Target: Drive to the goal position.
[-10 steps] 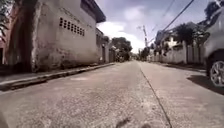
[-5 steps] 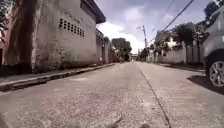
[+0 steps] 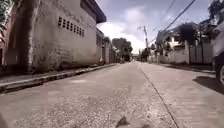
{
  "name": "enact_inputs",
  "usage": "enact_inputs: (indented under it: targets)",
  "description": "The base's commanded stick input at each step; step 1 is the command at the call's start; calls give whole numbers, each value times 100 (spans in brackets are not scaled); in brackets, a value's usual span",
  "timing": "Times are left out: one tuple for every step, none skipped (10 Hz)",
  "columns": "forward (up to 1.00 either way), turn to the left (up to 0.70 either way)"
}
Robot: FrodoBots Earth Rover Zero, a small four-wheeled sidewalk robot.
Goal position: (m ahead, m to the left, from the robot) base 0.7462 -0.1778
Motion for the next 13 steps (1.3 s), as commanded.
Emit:
enact_inputs:
  targets:
    - [85, -4]
    - [85, -13]
    - [85, -21]
    - [85, -30]
    - [85, -33]
    - [85, -33]
    - [85, -33]
    - [85, -33]
    - [85, -33]
    - [85, -33]
    - [85, -33]
    - [85, -33]
    - [85, -33]
